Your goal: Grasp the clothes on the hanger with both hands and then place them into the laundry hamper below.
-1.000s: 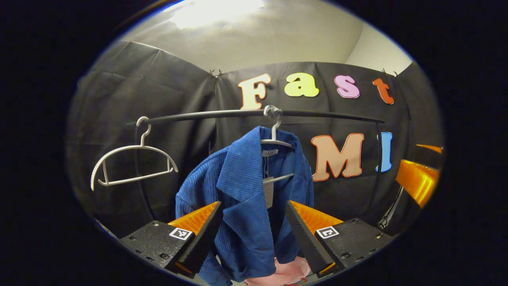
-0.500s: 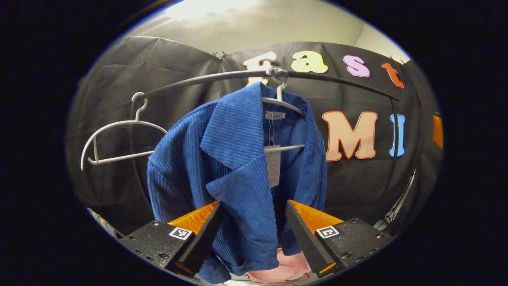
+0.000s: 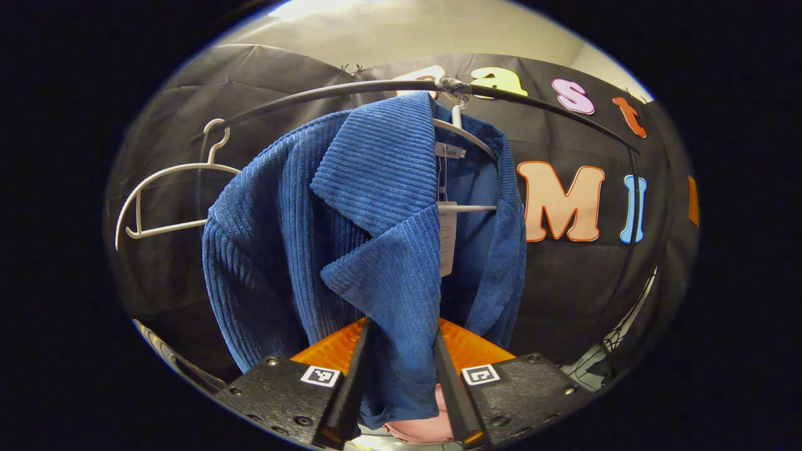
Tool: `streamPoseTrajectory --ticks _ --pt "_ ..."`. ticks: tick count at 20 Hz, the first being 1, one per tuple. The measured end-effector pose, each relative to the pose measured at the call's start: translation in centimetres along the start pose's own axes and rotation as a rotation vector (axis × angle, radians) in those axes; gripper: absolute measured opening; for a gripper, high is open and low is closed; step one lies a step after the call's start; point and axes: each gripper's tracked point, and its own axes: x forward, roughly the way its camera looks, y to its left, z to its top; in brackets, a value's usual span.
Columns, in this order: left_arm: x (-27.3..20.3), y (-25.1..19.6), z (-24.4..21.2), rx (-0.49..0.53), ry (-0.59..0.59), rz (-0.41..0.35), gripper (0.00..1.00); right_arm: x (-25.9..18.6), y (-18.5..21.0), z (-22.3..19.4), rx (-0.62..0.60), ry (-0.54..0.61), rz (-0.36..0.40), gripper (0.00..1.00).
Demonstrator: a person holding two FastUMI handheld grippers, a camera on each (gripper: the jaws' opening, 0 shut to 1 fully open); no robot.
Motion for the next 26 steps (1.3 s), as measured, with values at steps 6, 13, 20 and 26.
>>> streamPoseTrajectory --ticks 6,13,20,26 --pt "-0.3 1.2 0.3 0.010 -0.008 -0.027 0.07 1.9 2.4 -1.4 0.023 0.019 0.044 0.98" --pt "-1.9 1.4 0.7 0.076 -0.028 -0.120 0.00 4.8 5.0 -3.7 0.034 0.060 0.063 0.98" --pt "-3.9 2.8 2.9 0.044 -0.076 -0.151 0.00 8.1 7.3 -6.2 0.014 0.098 0.060 0.98" --pt "-5.9 4.9 5.7 0.004 -0.125 -0.126 0.00 11.7 9.3 -8.9 0.039 0.154 0.061 0.98"
